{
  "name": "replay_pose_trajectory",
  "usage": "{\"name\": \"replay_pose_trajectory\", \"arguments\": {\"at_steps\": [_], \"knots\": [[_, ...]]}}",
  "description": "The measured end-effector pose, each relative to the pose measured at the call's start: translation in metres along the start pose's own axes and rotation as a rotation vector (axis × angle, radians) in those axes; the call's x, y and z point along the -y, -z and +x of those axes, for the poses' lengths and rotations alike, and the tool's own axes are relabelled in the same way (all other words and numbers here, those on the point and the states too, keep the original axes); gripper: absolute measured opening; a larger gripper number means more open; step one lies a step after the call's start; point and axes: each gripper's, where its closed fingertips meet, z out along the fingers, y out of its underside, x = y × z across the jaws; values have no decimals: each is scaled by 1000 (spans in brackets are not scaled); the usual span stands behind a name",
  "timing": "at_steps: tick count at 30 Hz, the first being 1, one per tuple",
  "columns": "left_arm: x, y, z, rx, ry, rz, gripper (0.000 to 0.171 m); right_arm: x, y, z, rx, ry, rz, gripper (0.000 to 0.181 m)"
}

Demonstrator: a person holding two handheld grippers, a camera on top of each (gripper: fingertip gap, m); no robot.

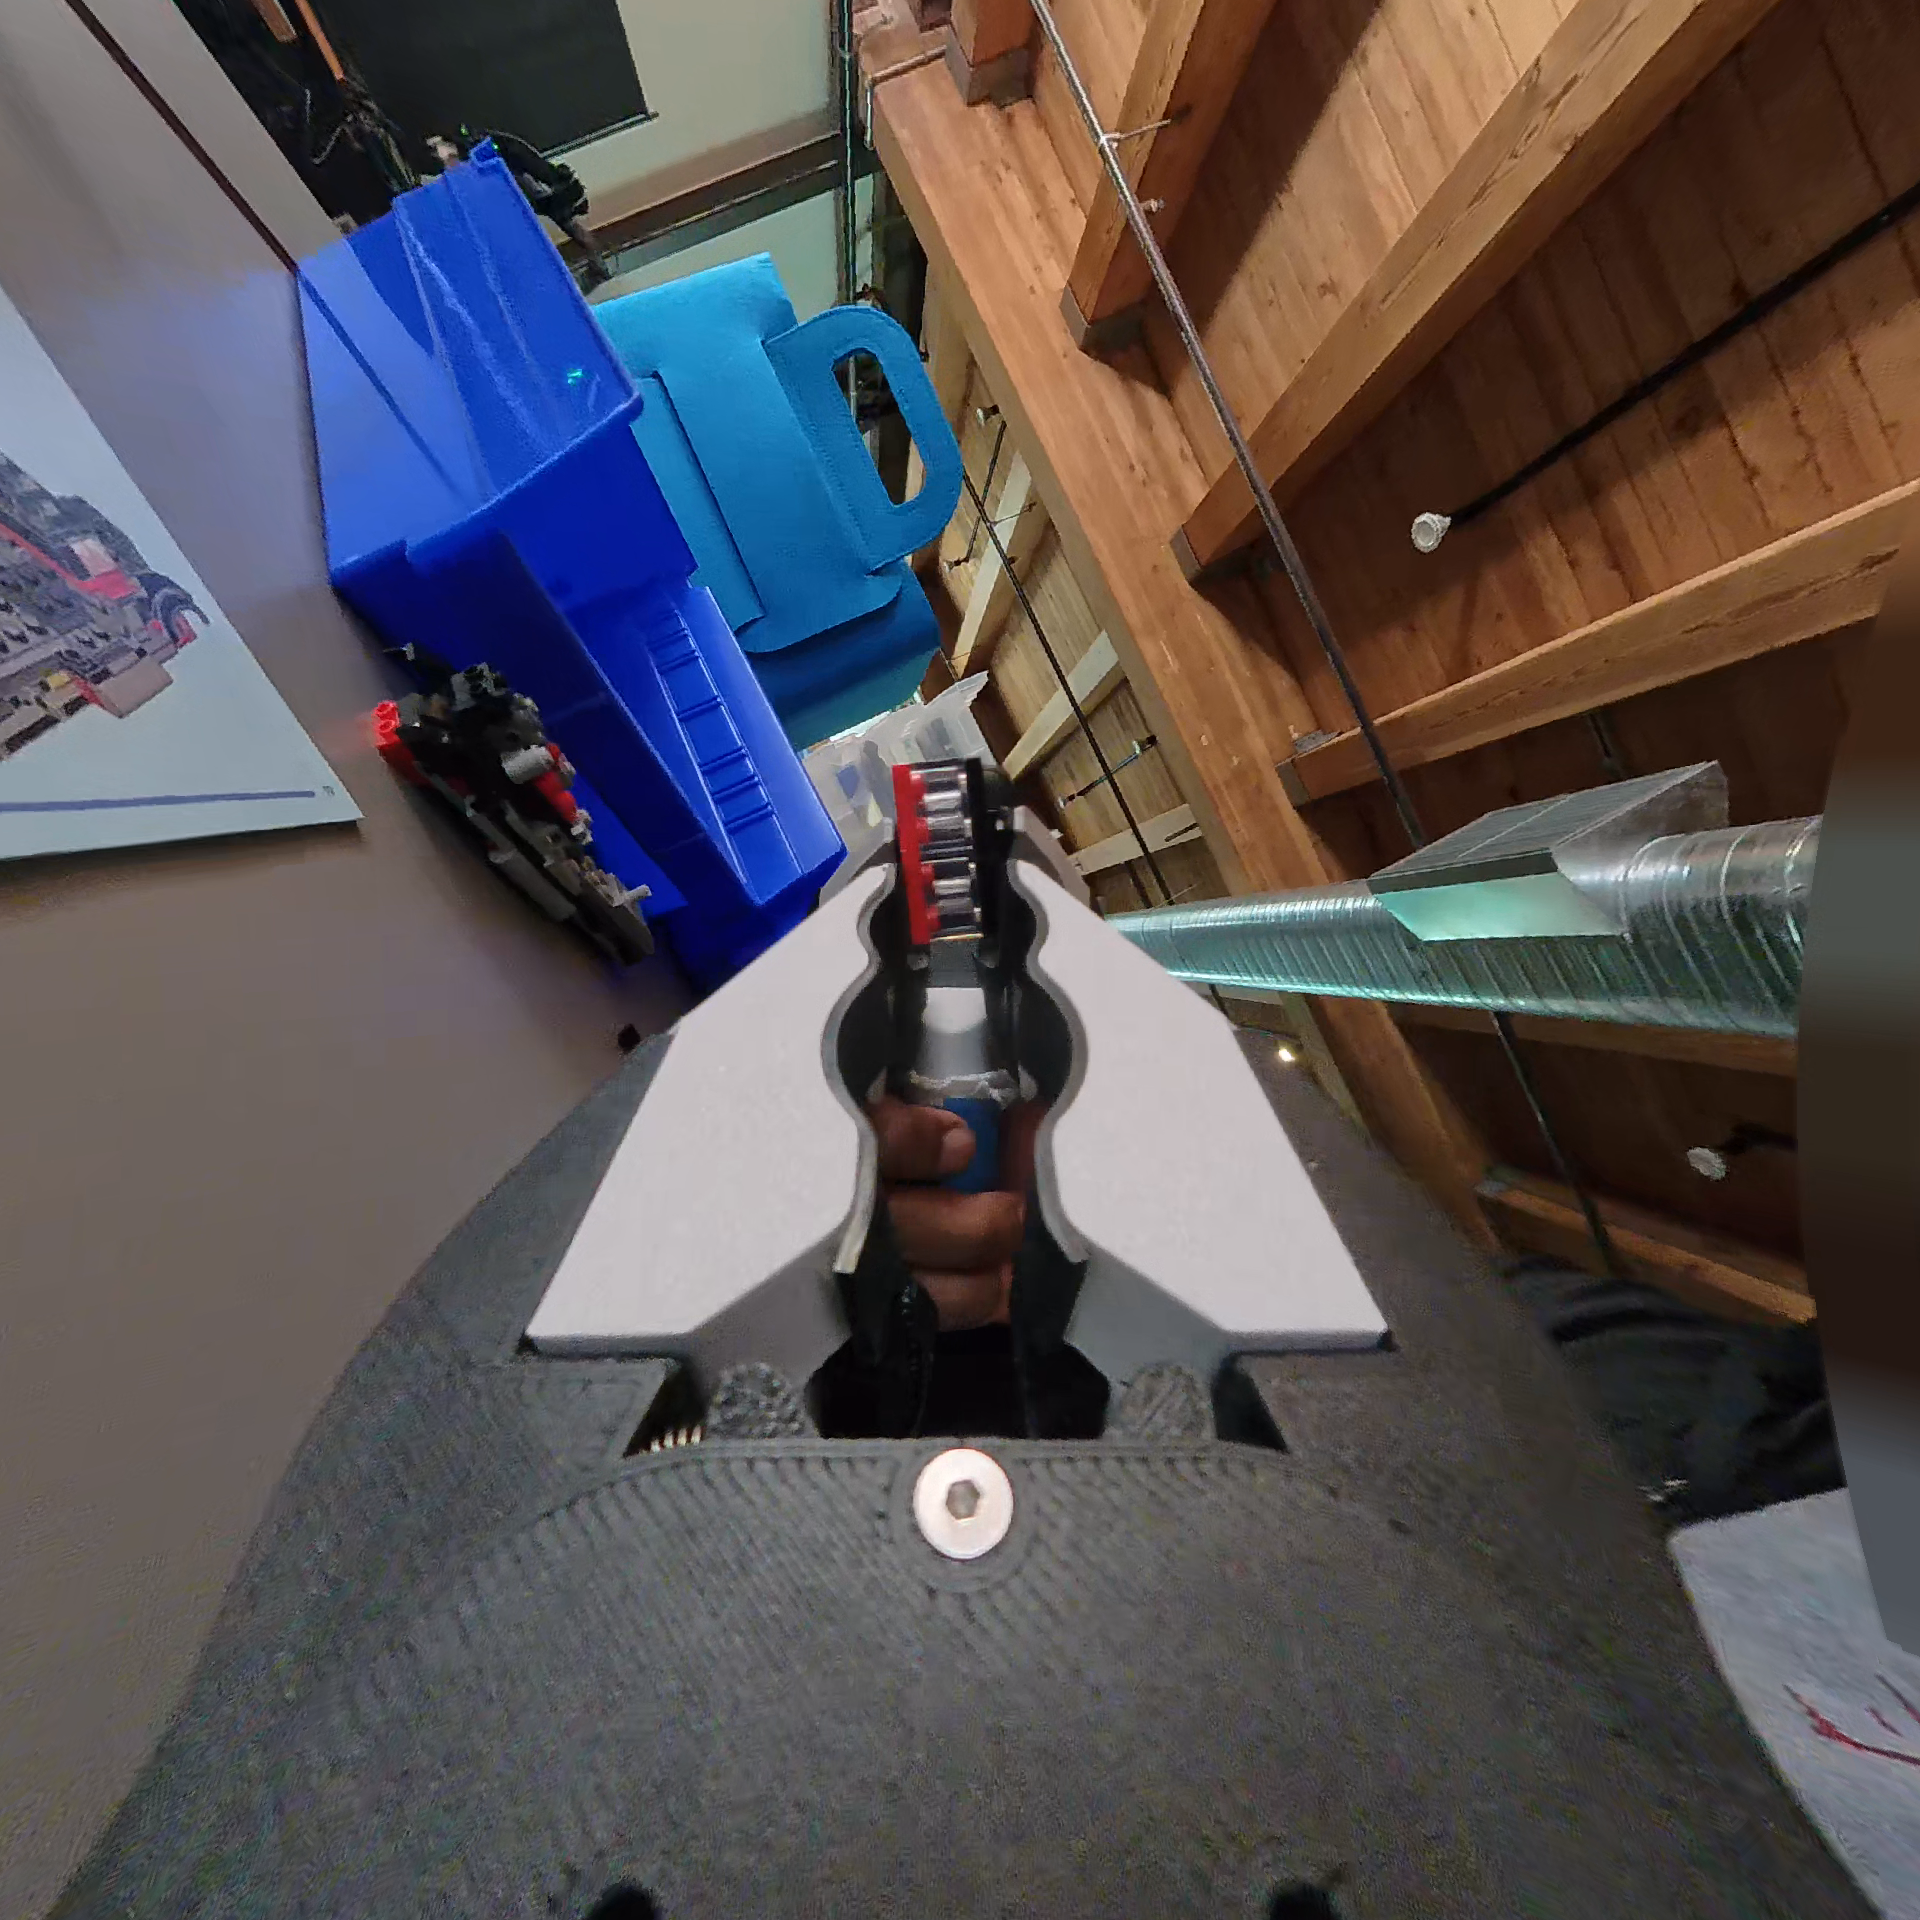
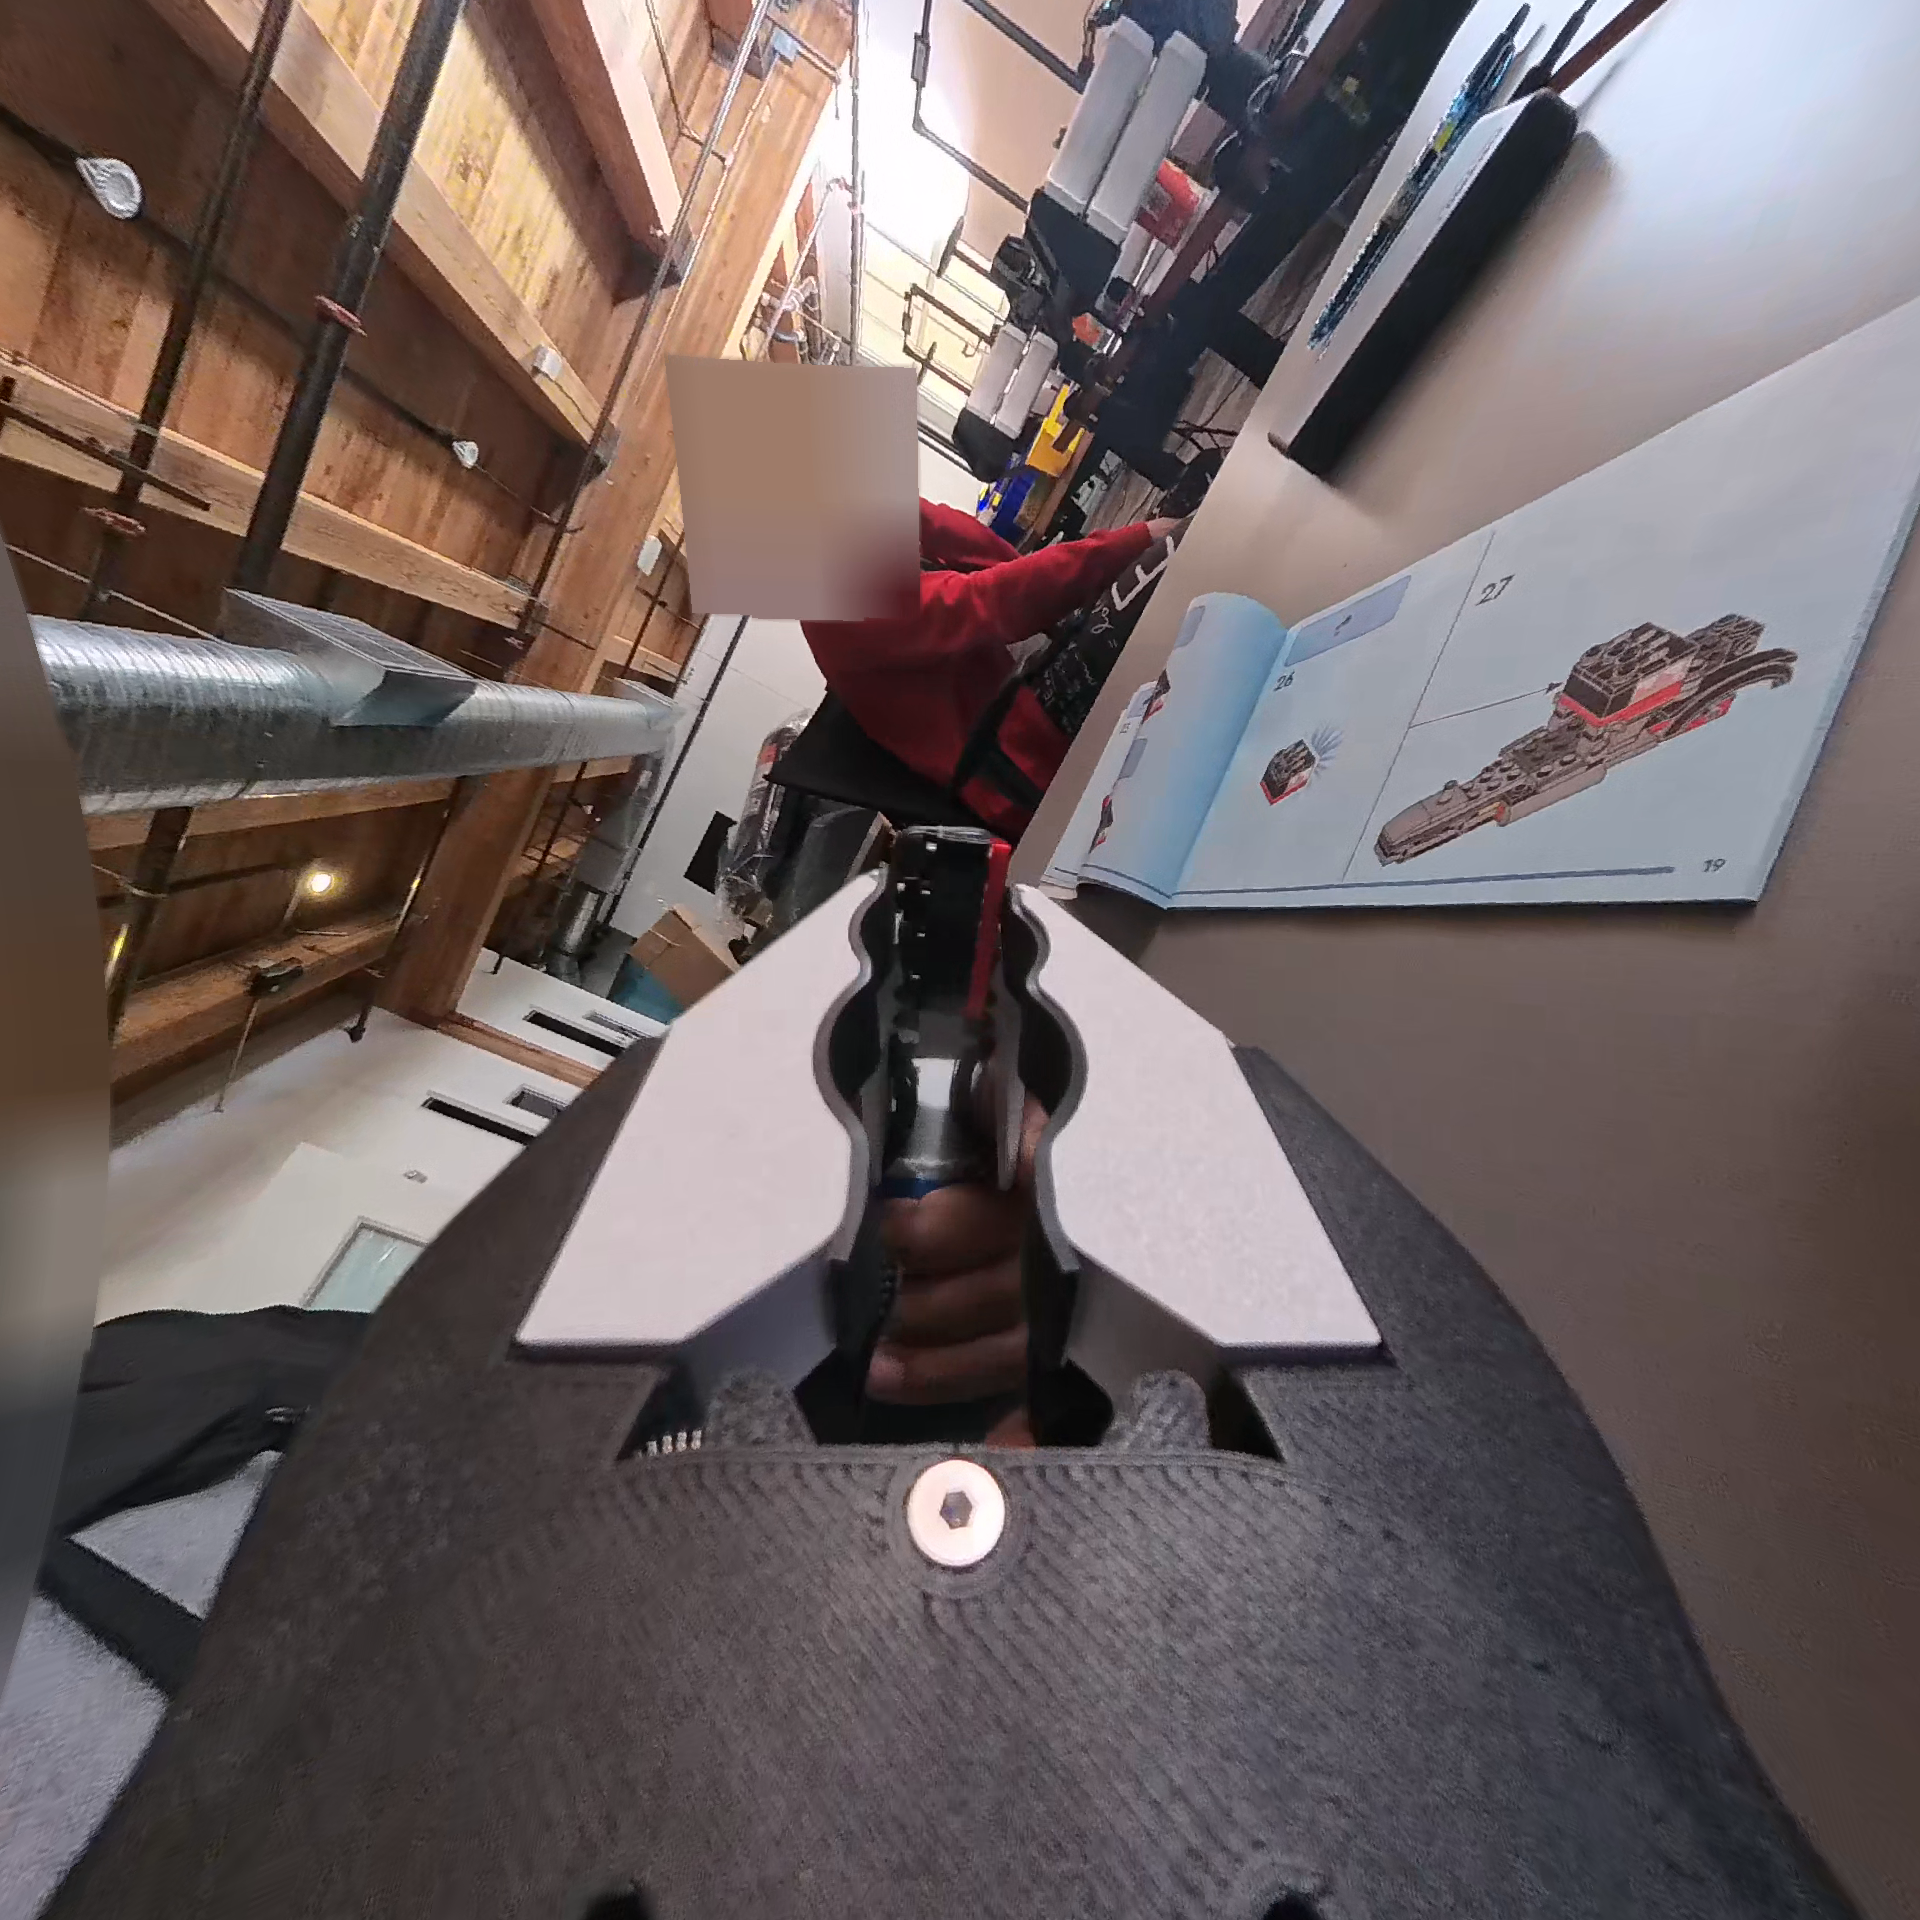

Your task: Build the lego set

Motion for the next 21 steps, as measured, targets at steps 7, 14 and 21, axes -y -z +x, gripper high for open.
{"name": "replay_pose_trajectory", "arguments": {"at_steps": [7,14,21], "knots": [[0,-1,4,-3,-55,6,17,2,1,-4,9,5,26,19],[1,-1,8,-20,-86,11,17,2,0,-9,-2,81,40,20],[1,-1,9,-29,-88,12,18,2,0,-9,-34,144,53,19]]}}
